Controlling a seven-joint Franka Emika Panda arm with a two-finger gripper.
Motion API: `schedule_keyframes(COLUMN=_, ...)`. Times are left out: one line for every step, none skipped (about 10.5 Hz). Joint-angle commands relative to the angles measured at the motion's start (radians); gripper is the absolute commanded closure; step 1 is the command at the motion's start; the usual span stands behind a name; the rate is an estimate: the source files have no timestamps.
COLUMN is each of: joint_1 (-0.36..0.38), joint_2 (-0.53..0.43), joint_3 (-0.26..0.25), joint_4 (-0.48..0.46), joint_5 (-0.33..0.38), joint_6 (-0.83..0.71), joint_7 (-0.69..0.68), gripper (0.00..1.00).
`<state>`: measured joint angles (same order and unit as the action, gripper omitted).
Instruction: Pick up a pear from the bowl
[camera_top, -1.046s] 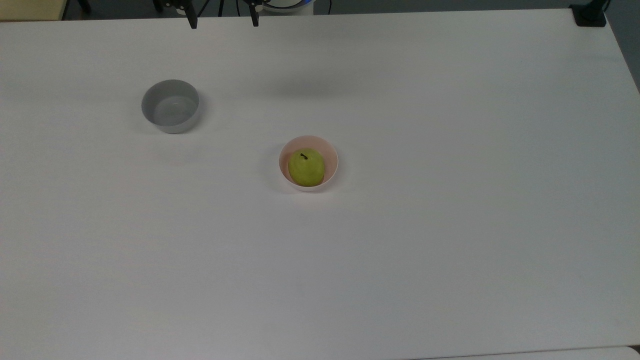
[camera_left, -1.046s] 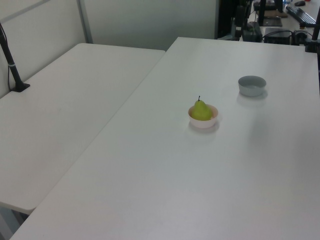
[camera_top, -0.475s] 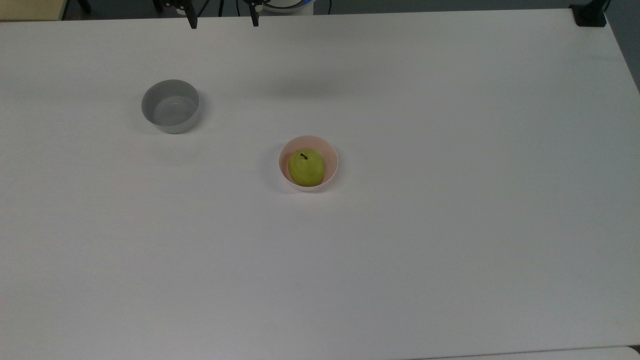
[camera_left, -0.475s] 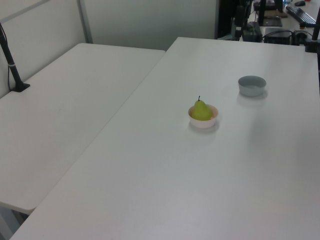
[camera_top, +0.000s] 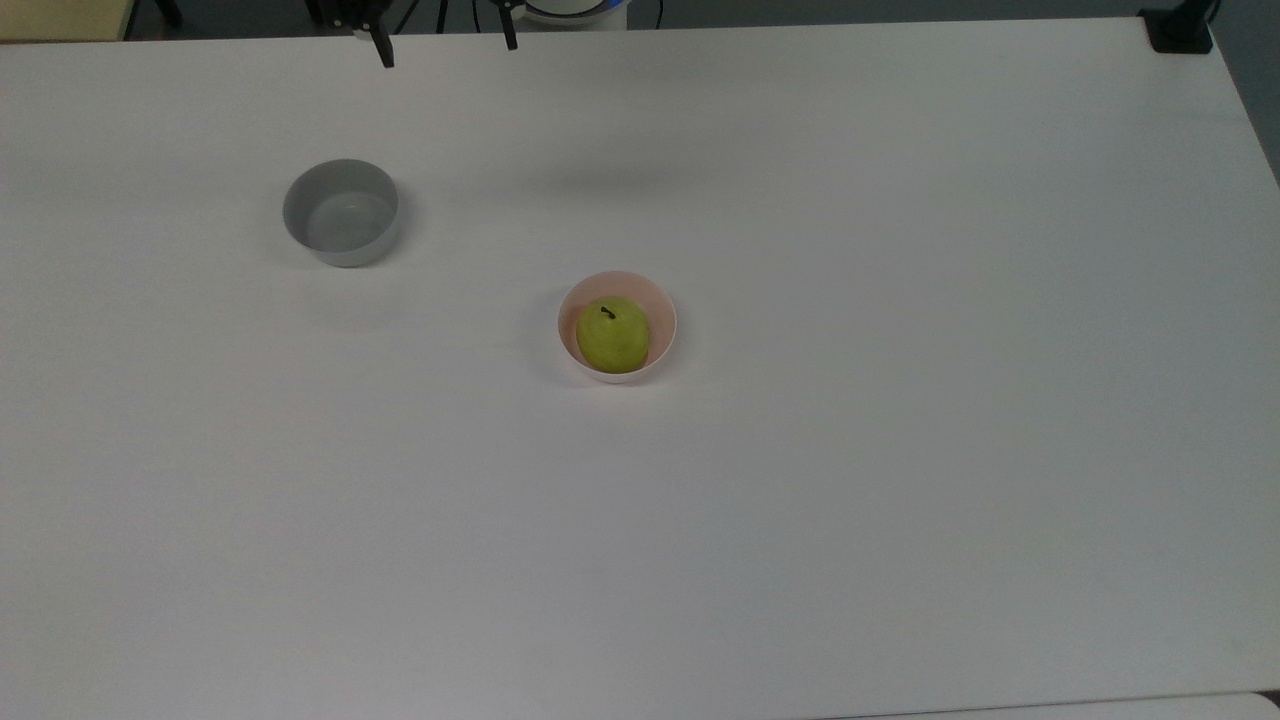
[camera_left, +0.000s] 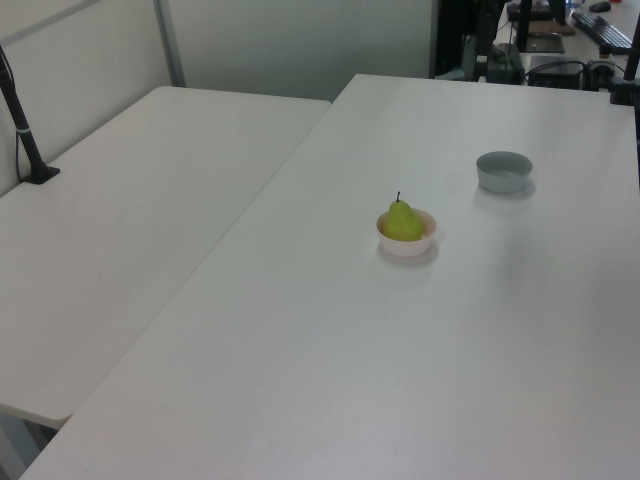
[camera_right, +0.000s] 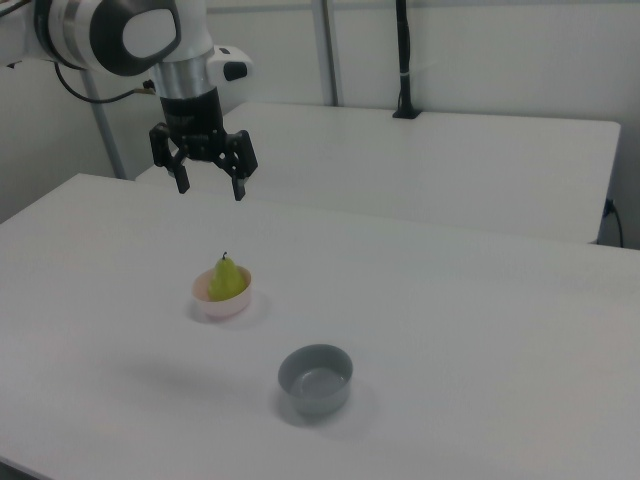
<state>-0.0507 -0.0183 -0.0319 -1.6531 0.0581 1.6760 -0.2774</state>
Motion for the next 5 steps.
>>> schedule_keyframes(joint_1=0.023, joint_2=0.035, joint_3=0.001, joint_4=-0.005, joint_5=0.003, joint_6=0.005, joint_7=-0.105, gripper=0.00)
schedule_keyframes(joint_1=0.028, joint_2=0.059, joint_3=0.024, joint_4=-0.004, joint_5=-0.020, joint_6=0.010, joint_7=-0.105, gripper=0.00)
schedule_keyframes(joint_1=0.049, joint_2=0.078, joint_3=0.041, joint_4=-0.008, joint_5=-0.076, joint_6=0.020, joint_7=-0.100, gripper=0.00)
schedule_keyframes(joint_1=0.072, joint_2=0.101, joint_3=0.041, joint_4=-0.008, joint_5=-0.095, joint_6=0.033, joint_7=-0.100, gripper=0.00)
schedule_keyframes(joint_1=0.081, joint_2=0.121, joint_3=0.041, joint_4=-0.011, joint_5=-0.092, joint_6=0.068, joint_7=-0.097, gripper=0.00)
